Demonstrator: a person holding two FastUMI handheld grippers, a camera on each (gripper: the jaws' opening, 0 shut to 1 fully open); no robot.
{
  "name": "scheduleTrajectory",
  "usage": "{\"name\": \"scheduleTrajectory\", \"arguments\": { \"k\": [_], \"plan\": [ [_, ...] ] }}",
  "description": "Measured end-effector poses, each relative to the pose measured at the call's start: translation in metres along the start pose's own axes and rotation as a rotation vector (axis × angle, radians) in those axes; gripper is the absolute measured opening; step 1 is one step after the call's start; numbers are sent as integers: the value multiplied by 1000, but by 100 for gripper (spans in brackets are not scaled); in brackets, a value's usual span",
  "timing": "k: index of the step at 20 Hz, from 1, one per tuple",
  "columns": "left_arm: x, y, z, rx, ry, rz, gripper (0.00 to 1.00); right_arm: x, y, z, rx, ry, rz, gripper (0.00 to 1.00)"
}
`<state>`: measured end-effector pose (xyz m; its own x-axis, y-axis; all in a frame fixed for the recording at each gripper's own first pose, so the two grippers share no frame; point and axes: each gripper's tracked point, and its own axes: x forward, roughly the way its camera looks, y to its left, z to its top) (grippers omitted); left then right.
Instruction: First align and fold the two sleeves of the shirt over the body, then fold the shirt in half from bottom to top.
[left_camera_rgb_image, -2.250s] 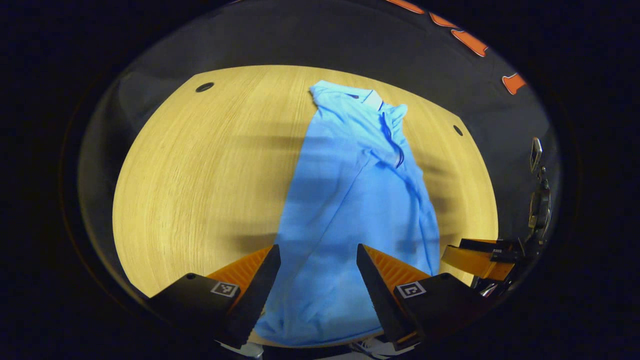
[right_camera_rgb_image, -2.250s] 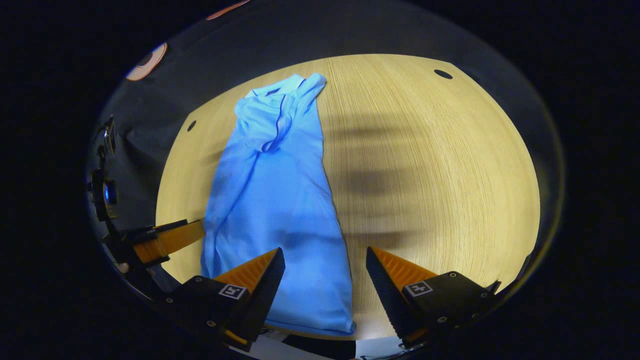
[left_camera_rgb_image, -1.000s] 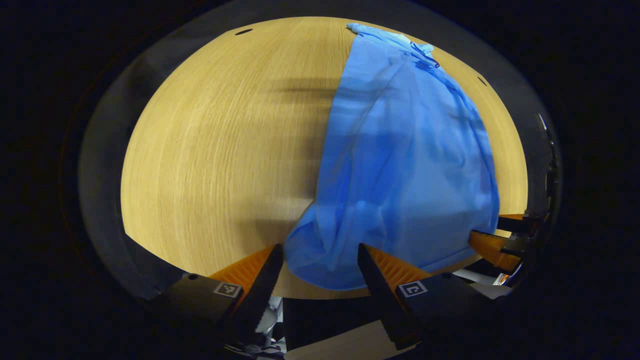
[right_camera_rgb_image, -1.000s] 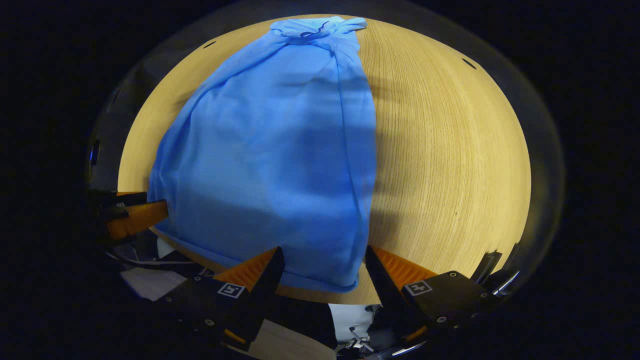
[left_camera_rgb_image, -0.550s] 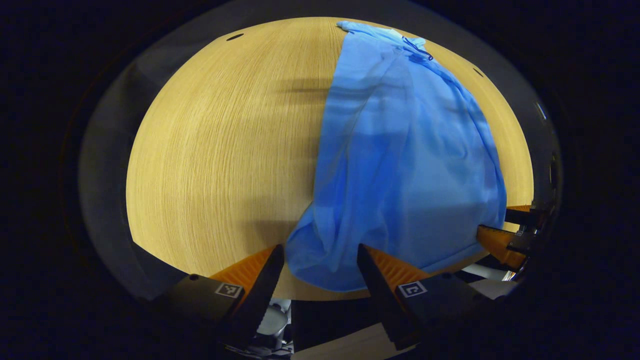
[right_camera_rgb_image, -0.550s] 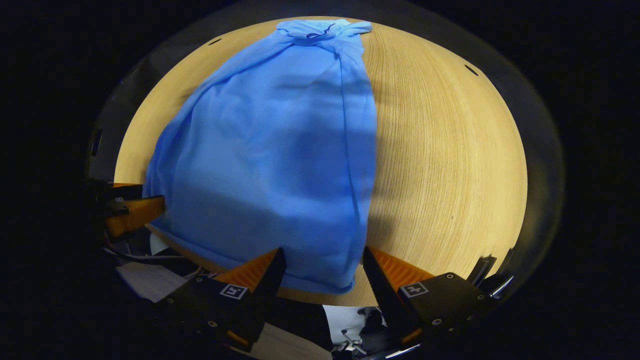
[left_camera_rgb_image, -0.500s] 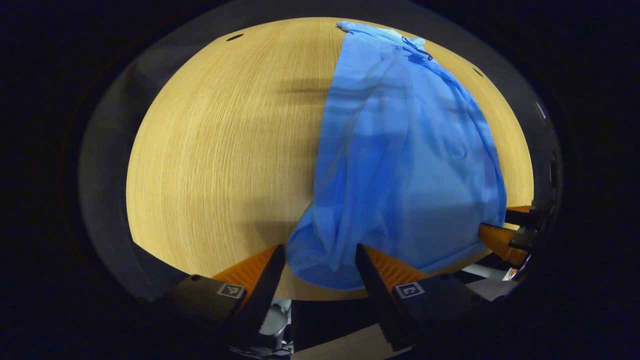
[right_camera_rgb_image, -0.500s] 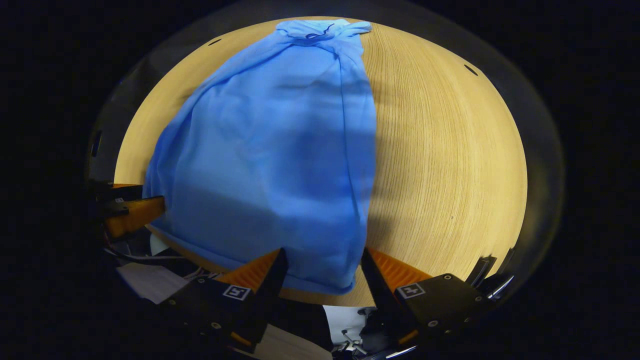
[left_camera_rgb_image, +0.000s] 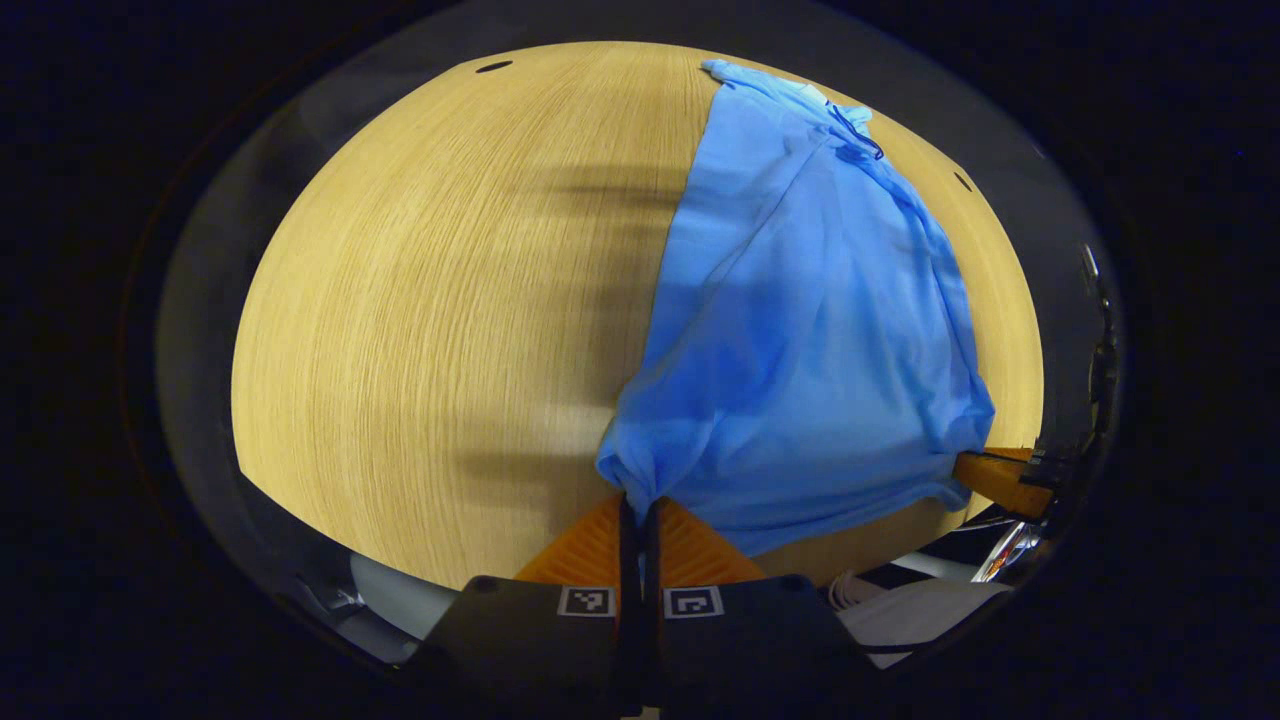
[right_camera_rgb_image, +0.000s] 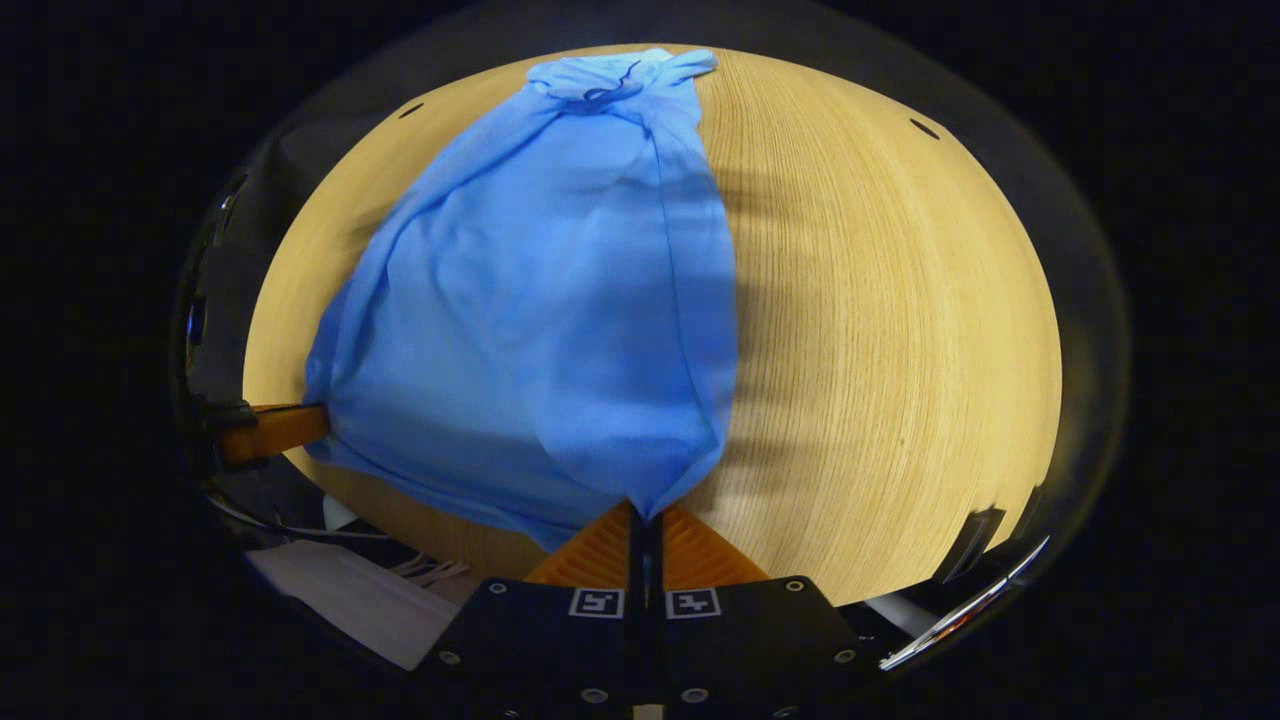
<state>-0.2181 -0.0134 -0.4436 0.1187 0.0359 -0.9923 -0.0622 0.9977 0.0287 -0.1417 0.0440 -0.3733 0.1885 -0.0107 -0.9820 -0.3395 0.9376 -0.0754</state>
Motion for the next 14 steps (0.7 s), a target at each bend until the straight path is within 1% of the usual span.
{"name": "scheduleTrajectory", "arguments": {
  "k": [3, 5, 11, 12, 14],
  "plan": [
    [-5, -11, 25, 5, -35, -21, 4, -10, -11, 39, -43, -89, -49, 1],
    [-8, -13, 50, 20, -72, -23, 4, -15, -15, 64, -36, -132, -49, 1],
    [-16, -22, 156, 75, -218, -25, 4, -30, -31, 156, -28, -269, -87, 1],
    [-18, -24, 177, 75, -244, -22, 4, -32, -35, 173, -38, -293, -102, 1],
    [-19, -29, 218, 45, -289, -40, 4, -35, -41, 204, -57, -337, -128, 1]
  ]
}}
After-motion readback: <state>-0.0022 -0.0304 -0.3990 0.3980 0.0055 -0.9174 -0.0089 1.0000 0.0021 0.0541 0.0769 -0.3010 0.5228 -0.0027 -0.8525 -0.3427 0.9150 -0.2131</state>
